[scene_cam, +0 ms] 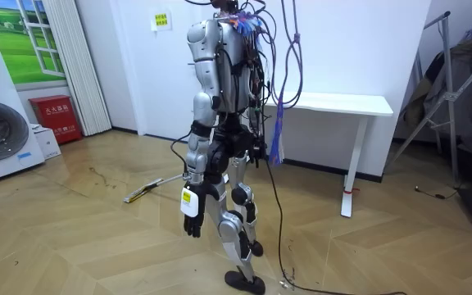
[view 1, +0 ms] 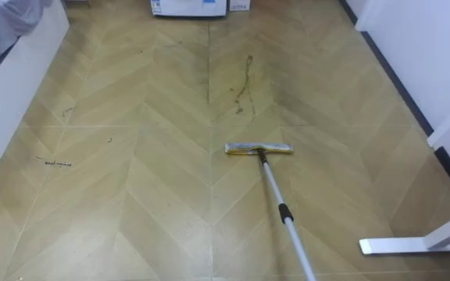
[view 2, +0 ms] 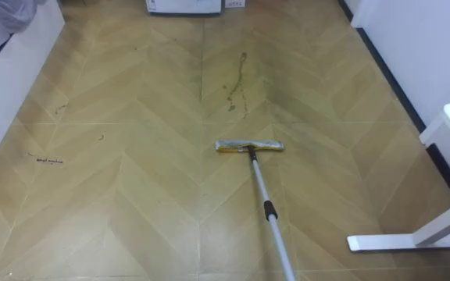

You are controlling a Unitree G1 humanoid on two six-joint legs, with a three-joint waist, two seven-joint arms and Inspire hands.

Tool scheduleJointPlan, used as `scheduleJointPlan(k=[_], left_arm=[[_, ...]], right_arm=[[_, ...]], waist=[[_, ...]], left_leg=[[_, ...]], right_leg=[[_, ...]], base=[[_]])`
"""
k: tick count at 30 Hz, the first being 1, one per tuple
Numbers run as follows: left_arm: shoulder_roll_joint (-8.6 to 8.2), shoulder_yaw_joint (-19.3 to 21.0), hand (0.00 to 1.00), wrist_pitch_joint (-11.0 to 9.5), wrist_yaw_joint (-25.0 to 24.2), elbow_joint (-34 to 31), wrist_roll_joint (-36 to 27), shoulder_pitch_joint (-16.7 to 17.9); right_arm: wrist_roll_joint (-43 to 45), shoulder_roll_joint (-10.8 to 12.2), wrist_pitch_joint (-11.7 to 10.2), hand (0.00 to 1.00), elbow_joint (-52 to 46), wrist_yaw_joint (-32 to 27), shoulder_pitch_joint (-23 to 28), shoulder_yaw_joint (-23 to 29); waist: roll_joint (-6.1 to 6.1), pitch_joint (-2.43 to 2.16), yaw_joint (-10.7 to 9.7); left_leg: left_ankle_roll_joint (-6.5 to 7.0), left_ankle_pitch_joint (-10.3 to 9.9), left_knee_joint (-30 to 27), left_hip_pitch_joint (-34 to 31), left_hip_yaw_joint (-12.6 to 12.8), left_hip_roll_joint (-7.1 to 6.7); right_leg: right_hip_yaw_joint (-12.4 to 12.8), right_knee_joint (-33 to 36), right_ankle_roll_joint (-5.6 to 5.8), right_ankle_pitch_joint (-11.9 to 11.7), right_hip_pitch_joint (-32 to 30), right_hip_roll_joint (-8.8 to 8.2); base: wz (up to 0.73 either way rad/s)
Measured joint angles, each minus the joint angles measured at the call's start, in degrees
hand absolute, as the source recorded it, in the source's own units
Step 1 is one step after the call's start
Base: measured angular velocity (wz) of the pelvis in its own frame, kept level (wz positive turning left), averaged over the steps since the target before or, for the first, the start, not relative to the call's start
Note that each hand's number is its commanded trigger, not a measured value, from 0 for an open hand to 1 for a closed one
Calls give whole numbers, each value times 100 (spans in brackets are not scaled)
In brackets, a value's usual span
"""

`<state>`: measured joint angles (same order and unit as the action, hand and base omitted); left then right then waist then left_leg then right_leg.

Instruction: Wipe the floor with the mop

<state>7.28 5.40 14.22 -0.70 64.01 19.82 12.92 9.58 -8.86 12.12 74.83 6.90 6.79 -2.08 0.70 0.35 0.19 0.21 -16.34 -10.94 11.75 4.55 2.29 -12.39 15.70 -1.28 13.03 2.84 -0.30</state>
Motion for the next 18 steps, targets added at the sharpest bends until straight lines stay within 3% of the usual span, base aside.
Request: scheduleJointPlan(k=[18], left_arm=[[2, 16, 0, 66, 179, 6, -1, -25]], right_arm=[[-134, 0, 8, 100, 88, -3, -118, -11]], waist=[[2, -6, 24]], left_leg=[[0, 0, -55, -237, -5, -5]], right_leg=[[-15, 29, -13, -15, -223, 17]], base=[[0]])
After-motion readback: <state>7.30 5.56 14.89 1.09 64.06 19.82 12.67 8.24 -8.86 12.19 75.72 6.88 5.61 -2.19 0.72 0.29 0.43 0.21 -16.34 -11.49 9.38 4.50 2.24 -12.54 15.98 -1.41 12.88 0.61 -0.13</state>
